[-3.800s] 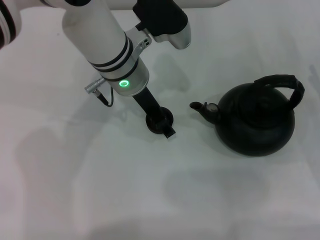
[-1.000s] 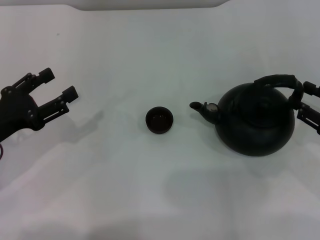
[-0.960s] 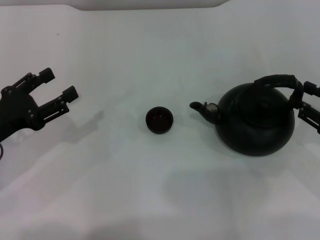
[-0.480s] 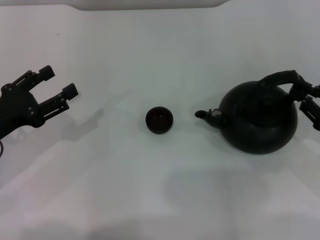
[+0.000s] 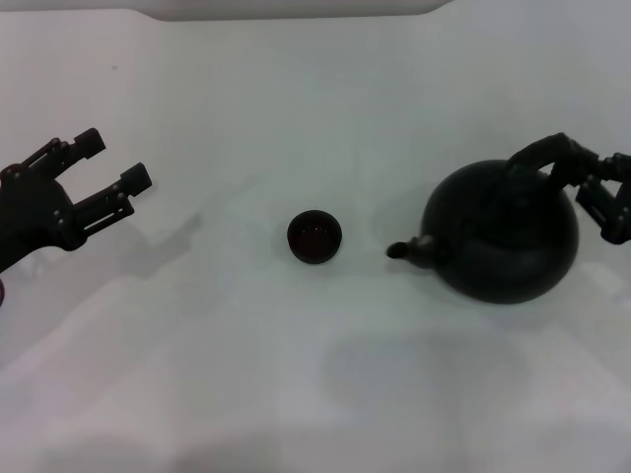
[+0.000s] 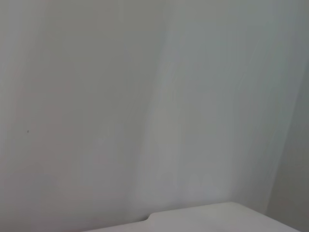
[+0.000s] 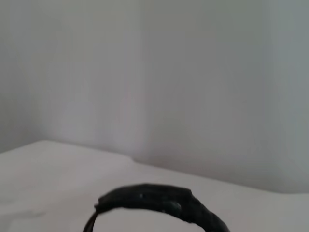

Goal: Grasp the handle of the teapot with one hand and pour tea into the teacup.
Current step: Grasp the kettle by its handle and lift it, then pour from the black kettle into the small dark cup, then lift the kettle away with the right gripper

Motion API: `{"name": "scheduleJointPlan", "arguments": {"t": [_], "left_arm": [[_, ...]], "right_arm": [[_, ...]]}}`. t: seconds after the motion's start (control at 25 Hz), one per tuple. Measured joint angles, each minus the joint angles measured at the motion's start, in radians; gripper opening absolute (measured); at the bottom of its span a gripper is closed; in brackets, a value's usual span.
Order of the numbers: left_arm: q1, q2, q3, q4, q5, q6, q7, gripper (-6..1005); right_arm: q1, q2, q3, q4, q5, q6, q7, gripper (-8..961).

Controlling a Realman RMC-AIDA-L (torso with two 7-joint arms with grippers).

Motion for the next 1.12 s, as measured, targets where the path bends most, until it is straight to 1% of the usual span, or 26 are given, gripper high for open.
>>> {"name": "scheduleJointPlan", "arguments": {"t": [0.2, 0.4, 0.56, 0.72, 0.88, 0.92, 0.96, 1.12], "left_arm": [[0.005, 0.0, 0.0, 0.0, 0.0, -0.003, 0.0, 834], [0.007, 0.0, 0.0, -0.011, 0.0, 0.0, 0.0, 835], [0.008, 0.002, 0.0, -0.029, 0.0, 0.003, 0.006, 835], [0.024, 0.002, 0.0, -0.04, 0.008, 0.003, 0.046, 835], [0.045, 0.003, -0.001, -0.058, 0.017, 0.017, 0.08, 835], [0.051, 0.003, -0.004, -0.064, 0.017, 0.025, 0.089, 835], [0.056, 0.003, -0.009, -0.068, 0.018, 0.029, 0.093, 835], [0.073, 0.003, -0.027, -0.099, 0.022, 0.05, 0.111, 836]], "right_arm": [[0.014, 0.0, -0.002, 0.051, 0.1, 0.002, -0.048, 148], [0.025, 0.0, -0.009, 0.067, 0.121, 0.003, -0.053, 139], [0.03, 0.002, -0.037, 0.071, 0.173, 0.004, -0.078, 137], [0.034, 0.003, -0.059, 0.081, 0.249, 0.005, -0.106, 138], [0.036, 0.003, -0.121, 0.085, 0.357, 0.013, -0.2, 129], [0.034, 0.003, -0.17, 0.08, 0.422, 0.032, -0.266, 126], [0.034, 0.003, -0.17, 0.08, 0.422, 0.032, -0.266, 126], [0.029, 0.003, -0.28, 0.055, 0.543, 0.096, -0.386, 126]]}}
